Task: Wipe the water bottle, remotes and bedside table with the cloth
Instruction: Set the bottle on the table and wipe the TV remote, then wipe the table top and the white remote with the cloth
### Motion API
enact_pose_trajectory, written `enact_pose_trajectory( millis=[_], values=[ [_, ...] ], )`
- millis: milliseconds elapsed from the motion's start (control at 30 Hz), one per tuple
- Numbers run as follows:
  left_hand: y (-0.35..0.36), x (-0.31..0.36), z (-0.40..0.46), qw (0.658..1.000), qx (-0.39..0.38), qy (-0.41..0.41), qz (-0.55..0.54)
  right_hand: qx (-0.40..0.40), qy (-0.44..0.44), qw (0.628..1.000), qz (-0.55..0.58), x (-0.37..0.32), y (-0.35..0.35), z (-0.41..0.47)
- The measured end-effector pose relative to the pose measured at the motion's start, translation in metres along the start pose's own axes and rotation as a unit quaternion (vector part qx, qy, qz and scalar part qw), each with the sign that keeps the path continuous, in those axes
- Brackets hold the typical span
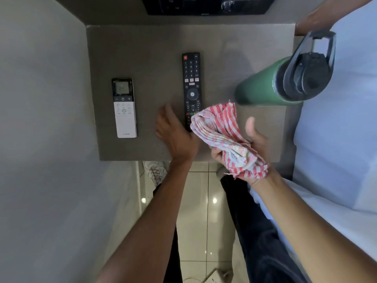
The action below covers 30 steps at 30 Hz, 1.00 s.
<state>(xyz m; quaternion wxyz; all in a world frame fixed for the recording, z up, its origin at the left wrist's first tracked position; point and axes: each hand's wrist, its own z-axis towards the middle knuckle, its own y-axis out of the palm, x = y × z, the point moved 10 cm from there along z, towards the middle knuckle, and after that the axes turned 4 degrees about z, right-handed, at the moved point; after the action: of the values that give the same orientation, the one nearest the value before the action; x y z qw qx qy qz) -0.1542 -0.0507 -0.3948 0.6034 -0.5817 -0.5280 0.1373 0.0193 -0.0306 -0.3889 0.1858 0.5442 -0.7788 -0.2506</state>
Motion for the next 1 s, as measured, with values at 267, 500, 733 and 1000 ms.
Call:
enact_pose_trajectory(
  millis=[267, 500, 733, 1000],
  values=[
    [-0.065, -0.106, 0.075, 0.981, 0.002, -0.136, 0.14, -0.127, 0.074, 0.989, -0.03, 0.022, 0.053, 0.029],
    [-0.082, -0.078, 0.059, 0.996, -0.012, -0.08, -0.04, -0.006, -0.1, 0.974, -0.205, -0.01, 0.079, 0.036],
    [-0.132, -0.025, -0.013, 0.984, -0.051, -0.053, -0.16, -0.03, -0.433, 0.778, -0.455, -0.045, 0.177, -0.039],
    [-0.158, 0.018, -0.02, 0.976, -0.075, 0.075, -0.19, -0.07, -0.478, 0.359, -0.799, 0.039, 0.257, -0.05]
  ],
)
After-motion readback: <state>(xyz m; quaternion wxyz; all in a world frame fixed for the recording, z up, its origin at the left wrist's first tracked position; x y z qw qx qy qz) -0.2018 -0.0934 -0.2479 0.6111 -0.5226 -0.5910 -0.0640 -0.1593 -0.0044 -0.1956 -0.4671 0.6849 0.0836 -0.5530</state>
